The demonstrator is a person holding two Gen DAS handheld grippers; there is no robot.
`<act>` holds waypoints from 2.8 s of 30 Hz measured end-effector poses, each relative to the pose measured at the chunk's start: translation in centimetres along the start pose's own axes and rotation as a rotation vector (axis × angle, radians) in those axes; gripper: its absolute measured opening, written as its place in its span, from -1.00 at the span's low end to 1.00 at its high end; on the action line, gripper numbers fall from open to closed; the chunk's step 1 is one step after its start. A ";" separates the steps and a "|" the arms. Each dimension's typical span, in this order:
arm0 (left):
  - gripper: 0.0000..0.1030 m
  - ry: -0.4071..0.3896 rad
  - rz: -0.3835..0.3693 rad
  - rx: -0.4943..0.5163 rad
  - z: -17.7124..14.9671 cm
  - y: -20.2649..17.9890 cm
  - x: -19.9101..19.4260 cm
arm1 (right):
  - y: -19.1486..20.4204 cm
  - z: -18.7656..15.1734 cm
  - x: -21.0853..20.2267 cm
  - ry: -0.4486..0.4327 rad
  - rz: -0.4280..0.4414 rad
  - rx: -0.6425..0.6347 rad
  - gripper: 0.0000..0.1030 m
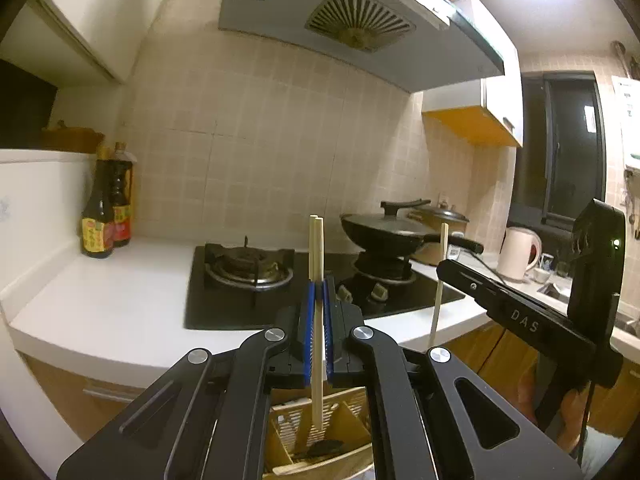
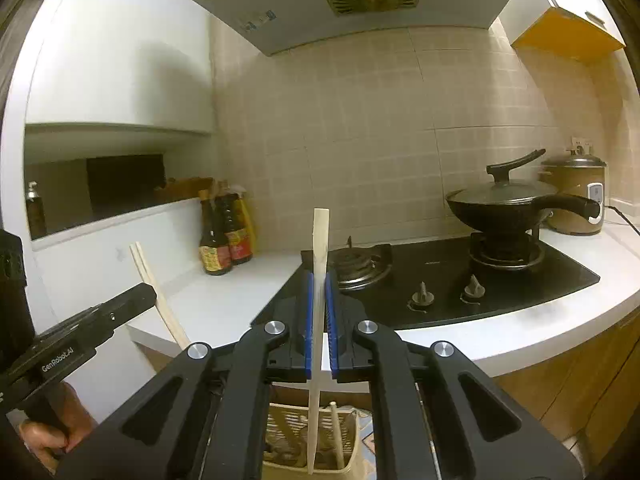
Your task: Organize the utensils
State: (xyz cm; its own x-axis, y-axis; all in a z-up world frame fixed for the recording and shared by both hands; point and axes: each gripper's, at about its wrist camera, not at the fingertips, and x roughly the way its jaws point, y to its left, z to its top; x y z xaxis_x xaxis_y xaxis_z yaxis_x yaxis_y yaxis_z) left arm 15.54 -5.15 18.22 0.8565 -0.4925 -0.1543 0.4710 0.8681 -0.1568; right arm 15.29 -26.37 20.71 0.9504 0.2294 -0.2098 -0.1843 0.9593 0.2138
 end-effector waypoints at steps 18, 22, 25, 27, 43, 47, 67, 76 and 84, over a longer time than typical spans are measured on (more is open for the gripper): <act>-0.95 0.067 -0.015 0.002 -4.0 1.2 2.9 | 0.3 -4.4 0.9 -0.029 -0.002 -0.066 -0.90; -0.92 0.080 -0.046 -0.014 -4.7 1.5 2.8 | 0.3 -5.5 0.1 0.010 0.008 -0.068 -0.81; -0.45 0.085 -0.073 -0.044 -5.2 2.0 2.2 | 0.2 -6.3 -0.5 0.054 0.033 -0.057 -0.18; 0.09 0.072 -0.069 -0.070 -5.4 2.3 1.4 | 0.1 -6.7 -1.4 0.052 0.033 -0.053 0.12; 0.44 0.095 -0.036 -0.120 -8.8 1.6 -7.3 | 1.4 -11.9 -7.3 0.265 0.025 -0.049 0.12; 0.45 0.107 -0.009 -0.117 -10.4 0.9 -8.7 | 1.8 -13.4 -8.0 0.298 0.023 -0.018 0.12; 0.57 -0.010 0.315 -0.054 -16.9 -1.1 -11.6 | 3.6 -17.1 -11.5 0.075 -0.182 -0.071 0.70; 0.58 0.002 0.382 -0.011 -18.3 -0.8 -10.9 | 3.2 -18.5 -11.0 0.127 -0.173 -0.082 0.83; 0.82 -0.006 0.380 0.010 -18.4 -1.1 -11.2 | 4.1 -18.5 -12.0 0.092 -0.195 -0.123 0.84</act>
State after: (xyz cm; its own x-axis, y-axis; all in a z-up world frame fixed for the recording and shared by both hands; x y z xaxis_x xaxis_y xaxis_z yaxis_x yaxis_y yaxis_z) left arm 1.57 -1.68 2.21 0.9718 -0.1351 -0.1934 0.1215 0.9893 -0.0801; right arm -1.46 -22.16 6.44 0.9451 0.0466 -0.3234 -0.0341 0.9984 0.0442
